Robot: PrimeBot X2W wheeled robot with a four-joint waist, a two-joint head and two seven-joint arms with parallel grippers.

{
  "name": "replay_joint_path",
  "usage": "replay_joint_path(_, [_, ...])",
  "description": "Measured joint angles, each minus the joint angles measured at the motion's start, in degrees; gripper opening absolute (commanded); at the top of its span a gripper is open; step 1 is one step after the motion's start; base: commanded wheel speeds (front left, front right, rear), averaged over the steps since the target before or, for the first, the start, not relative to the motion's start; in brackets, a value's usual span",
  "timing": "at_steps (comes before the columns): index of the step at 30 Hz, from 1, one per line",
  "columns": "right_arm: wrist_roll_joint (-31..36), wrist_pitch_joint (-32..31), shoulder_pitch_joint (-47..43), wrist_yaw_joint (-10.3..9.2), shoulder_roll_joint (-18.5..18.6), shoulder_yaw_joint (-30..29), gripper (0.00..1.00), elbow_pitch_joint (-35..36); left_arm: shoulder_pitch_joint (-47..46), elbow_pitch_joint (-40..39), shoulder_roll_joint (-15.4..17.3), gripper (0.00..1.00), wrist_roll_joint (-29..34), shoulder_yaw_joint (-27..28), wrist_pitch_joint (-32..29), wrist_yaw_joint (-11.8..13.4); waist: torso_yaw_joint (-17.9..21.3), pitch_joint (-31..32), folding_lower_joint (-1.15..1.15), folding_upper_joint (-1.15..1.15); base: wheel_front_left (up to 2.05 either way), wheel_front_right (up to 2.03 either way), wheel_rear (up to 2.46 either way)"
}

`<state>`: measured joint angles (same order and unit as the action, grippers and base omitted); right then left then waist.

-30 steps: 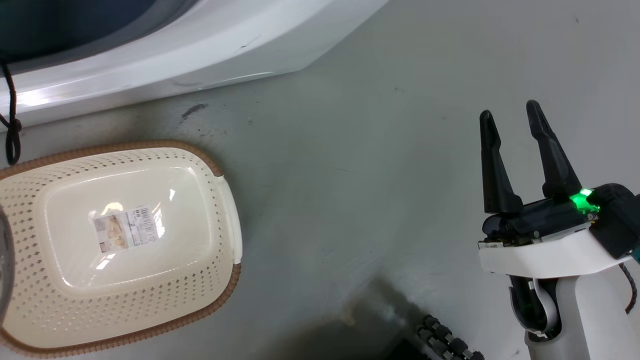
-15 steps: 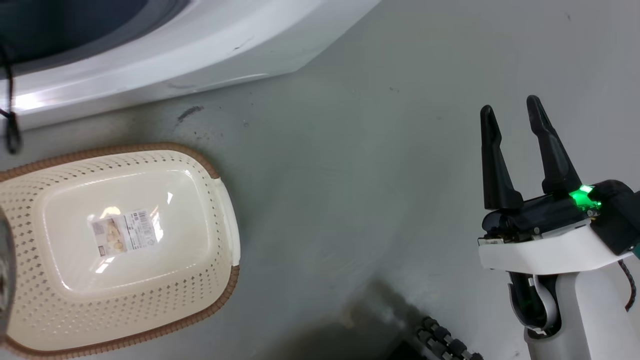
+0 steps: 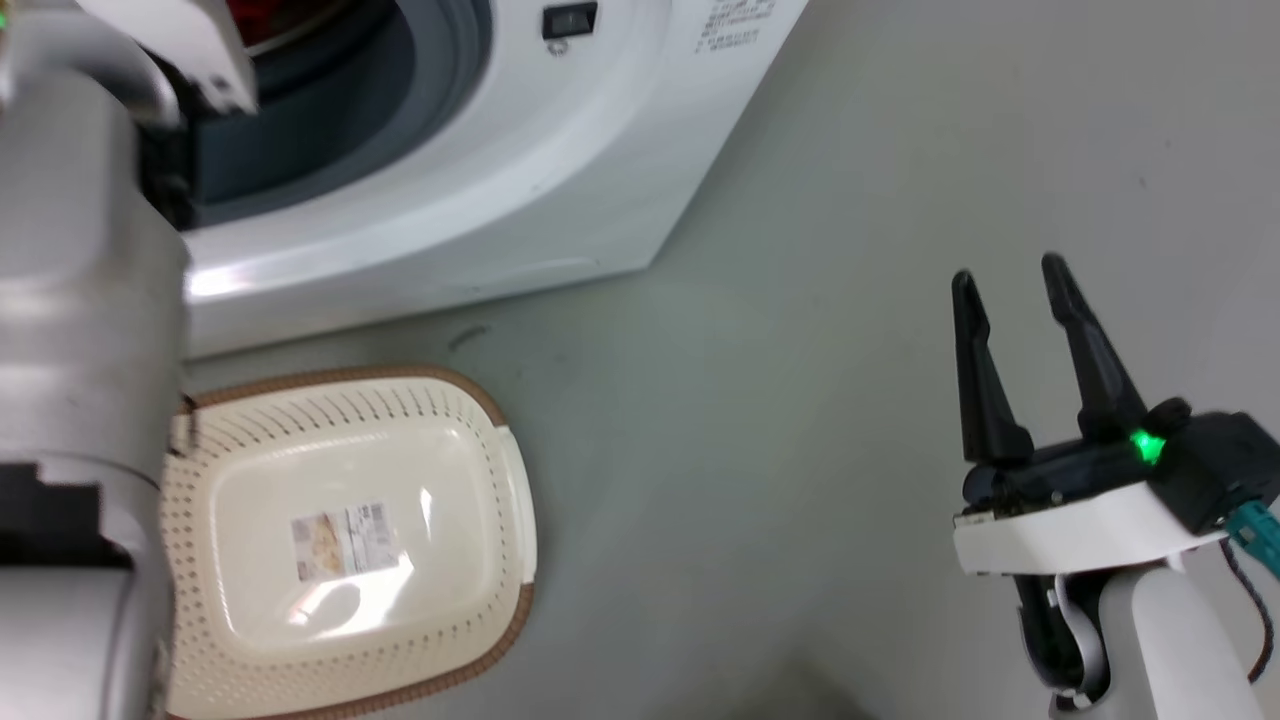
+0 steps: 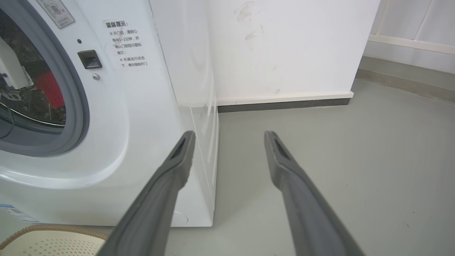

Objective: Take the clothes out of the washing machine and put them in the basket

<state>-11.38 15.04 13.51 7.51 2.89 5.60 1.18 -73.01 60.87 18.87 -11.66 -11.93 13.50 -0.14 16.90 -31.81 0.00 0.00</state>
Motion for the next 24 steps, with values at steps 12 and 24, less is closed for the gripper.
replay_joint_path(12, [2.5, -1.2, -5.9, 0.00, 0.0, -1.5, 1.00, -2.1, 17.3, -9.3, -4.4, 0.00, -3.3, 3.0, 1.4, 0.6, -4.0, 14.0, -0.01, 0.00, 0.00, 0.00, 0.00])
replay_joint_path(24, [3.0, -4.1, -10.5, -0.01, 0.0, -2.7, 1.00, -0.1, 28.5, -22.1, -5.5, 0.00, -4.7, 4.6, 1.5, -0.9, -8.0, 25.0, -0.02, 0.00, 0.00, 0.00, 0.00])
